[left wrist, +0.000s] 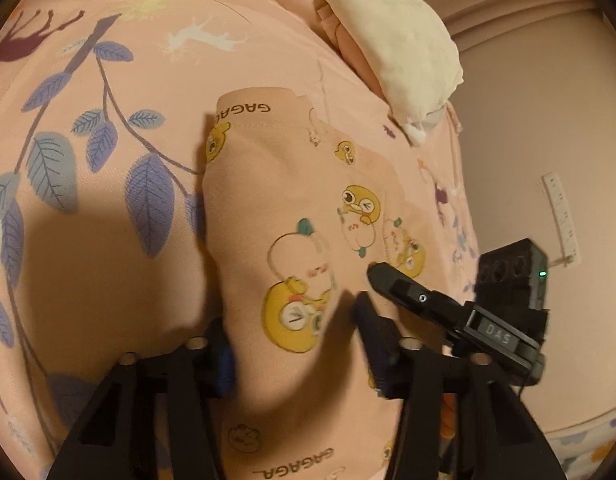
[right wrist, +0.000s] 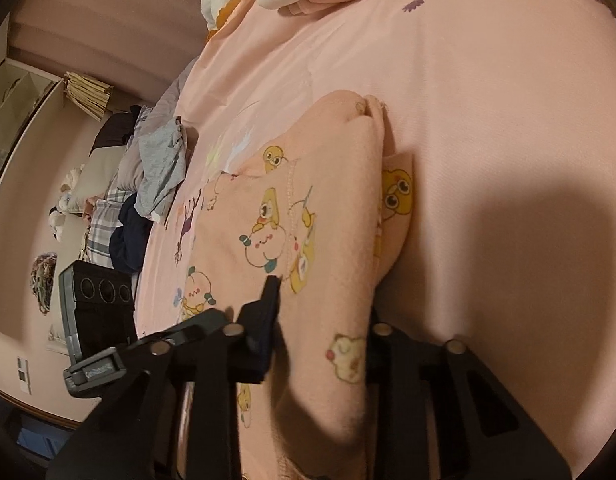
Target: Fold small clothes
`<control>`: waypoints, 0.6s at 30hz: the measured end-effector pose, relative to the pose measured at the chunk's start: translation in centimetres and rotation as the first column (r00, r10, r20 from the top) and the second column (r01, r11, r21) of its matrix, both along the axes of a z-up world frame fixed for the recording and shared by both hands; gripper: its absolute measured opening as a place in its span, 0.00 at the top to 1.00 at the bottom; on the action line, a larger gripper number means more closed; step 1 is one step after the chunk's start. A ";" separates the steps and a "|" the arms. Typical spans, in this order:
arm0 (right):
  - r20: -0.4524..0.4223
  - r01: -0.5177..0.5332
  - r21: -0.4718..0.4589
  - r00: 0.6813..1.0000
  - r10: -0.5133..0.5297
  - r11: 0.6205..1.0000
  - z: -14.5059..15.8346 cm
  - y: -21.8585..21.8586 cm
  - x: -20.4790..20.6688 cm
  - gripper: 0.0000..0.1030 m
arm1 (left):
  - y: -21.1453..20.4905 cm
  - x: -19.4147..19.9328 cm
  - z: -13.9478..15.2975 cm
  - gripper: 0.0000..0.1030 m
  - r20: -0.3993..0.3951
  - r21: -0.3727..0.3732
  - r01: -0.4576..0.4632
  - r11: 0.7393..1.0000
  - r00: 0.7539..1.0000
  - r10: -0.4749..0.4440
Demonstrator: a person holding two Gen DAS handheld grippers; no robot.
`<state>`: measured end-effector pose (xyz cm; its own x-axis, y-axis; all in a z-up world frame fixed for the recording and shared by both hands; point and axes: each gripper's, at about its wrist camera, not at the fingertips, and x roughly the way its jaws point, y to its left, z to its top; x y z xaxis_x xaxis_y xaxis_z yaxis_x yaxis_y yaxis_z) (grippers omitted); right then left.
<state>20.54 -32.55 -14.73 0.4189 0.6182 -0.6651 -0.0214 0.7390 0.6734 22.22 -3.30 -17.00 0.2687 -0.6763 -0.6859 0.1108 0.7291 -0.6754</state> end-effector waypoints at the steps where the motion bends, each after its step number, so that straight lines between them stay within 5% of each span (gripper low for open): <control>1: 0.013 -0.001 -0.014 1.000 0.001 1.000 0.2 0.2 -0.1 0.78 | 0.1 -0.1 0.0 0.64 0.002 0.009 -0.004 1.000 1.000 0.004; 7: 0.094 0.005 -0.071 0.996 0.002 0.997 2.1 1.4 -1.1 0.80 | 0.0 -0.7 0.8 0.76 0.028 0.061 -0.017 0.998 1.000 0.015; 18: 0.197 -0.008 -0.084 0.980 0.025 0.996 5.9 2.8 -4.5 0.81 | -0.3 -3.8 4.7 0.76 0.136 0.101 0.000 0.995 0.991 -0.013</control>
